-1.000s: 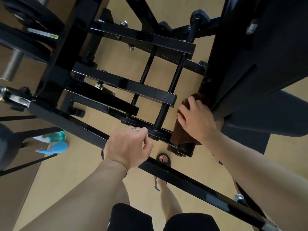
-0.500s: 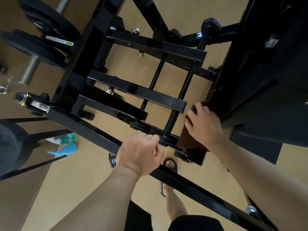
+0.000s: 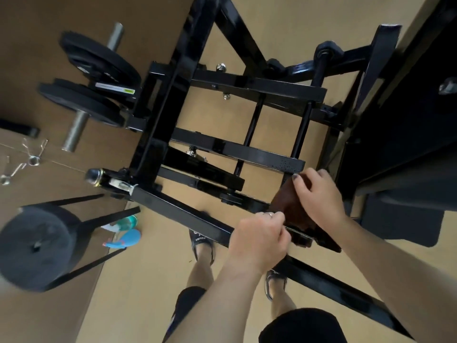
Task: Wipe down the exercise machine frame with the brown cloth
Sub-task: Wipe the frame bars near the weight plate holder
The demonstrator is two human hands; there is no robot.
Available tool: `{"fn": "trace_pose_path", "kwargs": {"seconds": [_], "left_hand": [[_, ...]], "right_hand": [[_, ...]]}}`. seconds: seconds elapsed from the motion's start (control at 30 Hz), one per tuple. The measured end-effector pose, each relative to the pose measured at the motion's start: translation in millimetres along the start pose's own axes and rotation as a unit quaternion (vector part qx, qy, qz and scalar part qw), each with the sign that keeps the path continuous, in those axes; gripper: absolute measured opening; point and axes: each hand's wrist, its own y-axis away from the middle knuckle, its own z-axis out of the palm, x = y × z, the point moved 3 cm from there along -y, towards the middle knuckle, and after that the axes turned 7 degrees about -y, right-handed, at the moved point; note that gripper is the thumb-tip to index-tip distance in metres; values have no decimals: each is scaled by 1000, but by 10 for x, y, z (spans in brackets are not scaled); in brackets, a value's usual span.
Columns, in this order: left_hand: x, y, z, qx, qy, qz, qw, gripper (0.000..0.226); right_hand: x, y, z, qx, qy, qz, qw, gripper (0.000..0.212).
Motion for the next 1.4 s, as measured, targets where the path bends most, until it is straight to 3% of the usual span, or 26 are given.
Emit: {"fn": "trace_pose_path", "kwargs": {"seconds": [0.13,0.3,0.4,0.5,0.6,0.7,0.83,0.97,1.07,1.23,1.4], "left_hand": [[-229,-48,-321,14,22,85,996,19],[-1145,-158,-1037,126,11,38,991,19],[-1737,-126,-1411,198,-11,-31,980,26],[-2327,-137,-1578,234,-19,-196,952,16],[-2667,-176,-1485,199,13,-332,922,12],[-2761,-186,-1359,171,35,-395,902,12],[-2823,-214,-1322,168,57,-413,893,31],[-2828,-229,-1272,163,48,-401,900,32],[-2811,-216,-1276,195,35,-407,892,36],[-2803,-187,-1252,219,30,-407,886,37],[-2787,-185,-1273,218,23,-397,892,38]], "right_hand": [[-502,-82,151,19,-161,35,986,22],[-1166,-17,474,2,-335,114,936,27],[-1594,34,684,-9,-404,148,903,29],[-2098,63,965,-28,-438,182,880,33],[-2627,57,1260,-21,-404,160,901,34],[-3002,39,1542,-30,-331,151,931,39],[-3133,27,1752,-44,-264,181,947,51],[-3099,-59,1850,-27,-210,176,961,55],[-3142,-195,1876,30,-171,176,969,54],[-3239,-745,1670,162,-181,74,967,47],[-3333,-1277,1494,199,-102,71,972,56]]}}
